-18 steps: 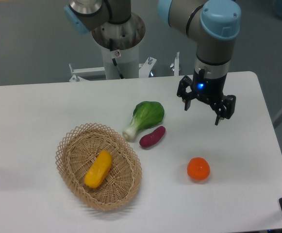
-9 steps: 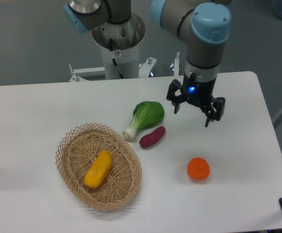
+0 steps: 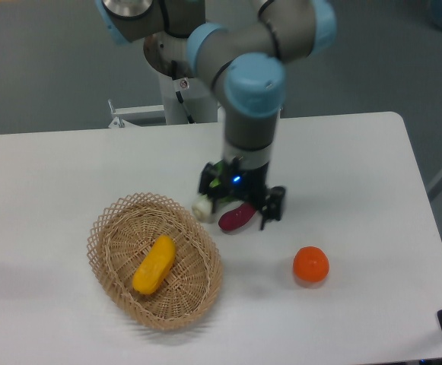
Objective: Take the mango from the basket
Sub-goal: 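Move the open gripper over the basket above the yellow mango, then lower the gripper onto the yellow mango and close on it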
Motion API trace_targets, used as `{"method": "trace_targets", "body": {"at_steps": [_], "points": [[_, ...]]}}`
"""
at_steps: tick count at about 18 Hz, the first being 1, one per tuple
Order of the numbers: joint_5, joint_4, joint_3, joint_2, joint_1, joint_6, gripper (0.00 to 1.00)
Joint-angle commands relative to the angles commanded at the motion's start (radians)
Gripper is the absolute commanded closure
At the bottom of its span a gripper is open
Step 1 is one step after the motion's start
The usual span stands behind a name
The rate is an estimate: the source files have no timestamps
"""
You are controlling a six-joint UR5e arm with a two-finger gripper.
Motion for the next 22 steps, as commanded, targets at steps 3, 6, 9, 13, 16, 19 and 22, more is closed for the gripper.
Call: {"method": "trace_targets", "body": {"at_steps": [3,6,9,13,16,19,22], "points": [[0.005,0.046,0.000,-0.046,-0.066,-0.085,0.00],[0.008,0.051,0.002,-0.080,-0.107,-0.103,0.00],[0.011,0.057,0.002,-0.109,-0.134,-0.103,0.00],[0.024,0.060,-0.009,-0.147,-0.163,-0.100,0.00],[0.032,0.063,-0.012,-0.161,-0.171,-0.100,0.00],[0.034,0.071,-0.014,-0.178,-0.178,-0.099,0.00],[0.034,0.077,-0.009,-0.187,-0.180,-0.099,0.00]]}}
